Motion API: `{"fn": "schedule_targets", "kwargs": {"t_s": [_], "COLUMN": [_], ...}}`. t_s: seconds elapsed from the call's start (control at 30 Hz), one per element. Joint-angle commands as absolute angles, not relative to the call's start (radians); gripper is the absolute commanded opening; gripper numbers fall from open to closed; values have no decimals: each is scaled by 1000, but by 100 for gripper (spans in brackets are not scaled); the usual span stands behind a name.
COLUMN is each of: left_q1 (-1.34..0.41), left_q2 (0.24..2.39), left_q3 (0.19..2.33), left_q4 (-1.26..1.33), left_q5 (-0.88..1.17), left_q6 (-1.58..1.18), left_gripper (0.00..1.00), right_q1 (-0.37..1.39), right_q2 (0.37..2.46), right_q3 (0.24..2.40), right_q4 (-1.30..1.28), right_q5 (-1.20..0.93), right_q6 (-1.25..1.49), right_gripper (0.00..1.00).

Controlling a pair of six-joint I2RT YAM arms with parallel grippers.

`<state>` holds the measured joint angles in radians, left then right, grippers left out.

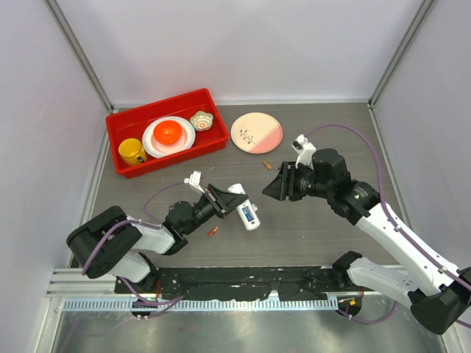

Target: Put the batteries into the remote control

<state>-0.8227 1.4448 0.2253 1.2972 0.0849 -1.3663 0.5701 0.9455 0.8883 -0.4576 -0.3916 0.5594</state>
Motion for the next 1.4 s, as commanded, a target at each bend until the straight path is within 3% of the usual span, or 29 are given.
{"fn": "schedule_targets", "kwargs": {"t_s": [0.0, 0.23, 0.77, 1.37], "left_q1": [-819, -819, -818, -819], "left_q2": [1460, 1460, 1397, 1370], "left_q3": [233, 222, 238, 247], "left_q4": [1525, 1520, 1416, 1381], "left_q5": [-50, -100, -34, -14], "left_q6": [-1293, -1296, -1322, -1316], "left_gripper": [0, 0, 0, 0], "right_q1": [696, 961, 980, 985], "right_q2": [983, 1101, 1158, 1215], "right_q3": [999, 1091, 1061, 1057], "right_q4": [-655, -686, -534, -505], "right_q5": [-134, 83, 64, -32], "right_q6": [425, 396, 376, 373], "right_gripper": [45, 51, 54, 45]}}
